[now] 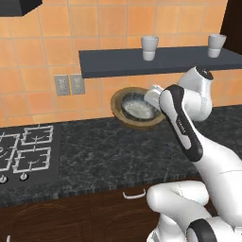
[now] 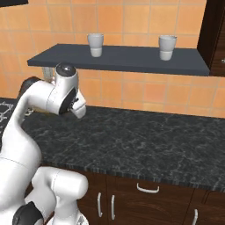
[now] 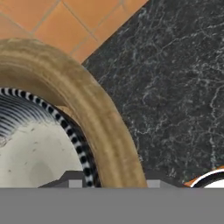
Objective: Pick up the bowls on the counter and stack them on top of one another in the open cabinet. Place the smaller bowl on top of the larger bowl.
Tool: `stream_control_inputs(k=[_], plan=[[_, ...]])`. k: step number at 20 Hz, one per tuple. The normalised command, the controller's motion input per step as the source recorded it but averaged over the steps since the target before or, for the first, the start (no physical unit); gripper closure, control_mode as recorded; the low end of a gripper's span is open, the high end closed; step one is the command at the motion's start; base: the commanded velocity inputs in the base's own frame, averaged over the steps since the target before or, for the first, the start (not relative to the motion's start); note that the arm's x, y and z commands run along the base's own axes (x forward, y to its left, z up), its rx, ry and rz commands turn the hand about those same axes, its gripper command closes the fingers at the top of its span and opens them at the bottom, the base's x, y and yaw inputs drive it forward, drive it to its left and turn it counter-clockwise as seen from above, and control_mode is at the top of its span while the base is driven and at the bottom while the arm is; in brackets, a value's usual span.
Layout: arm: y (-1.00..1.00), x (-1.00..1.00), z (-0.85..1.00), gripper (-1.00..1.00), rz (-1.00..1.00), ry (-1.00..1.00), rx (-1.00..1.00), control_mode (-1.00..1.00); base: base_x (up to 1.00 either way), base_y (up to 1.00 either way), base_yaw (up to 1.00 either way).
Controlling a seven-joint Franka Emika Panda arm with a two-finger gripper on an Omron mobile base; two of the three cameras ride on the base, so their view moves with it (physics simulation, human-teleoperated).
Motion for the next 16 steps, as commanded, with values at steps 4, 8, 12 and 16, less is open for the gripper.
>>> stream_control_inputs(k=[4,8,12,16], plan=[[0.72,-1.00,1.00,1.00,0.00,-0.21,0.14,-1.00,0.00,0.00,0.00],[0.72,-0.66,1.00,1.00,-0.01,-0.37,0.12,-1.00,0.00,0.00,0.00],[0.43,0.01,1.00,1.00,-0.15,-0.18,0.01,-1.00,0.00,0.00,0.00],[0.20,0.83,1.00,1.00,-0.32,0.04,0.00,-1.00,0.00,0.00,0.00]])
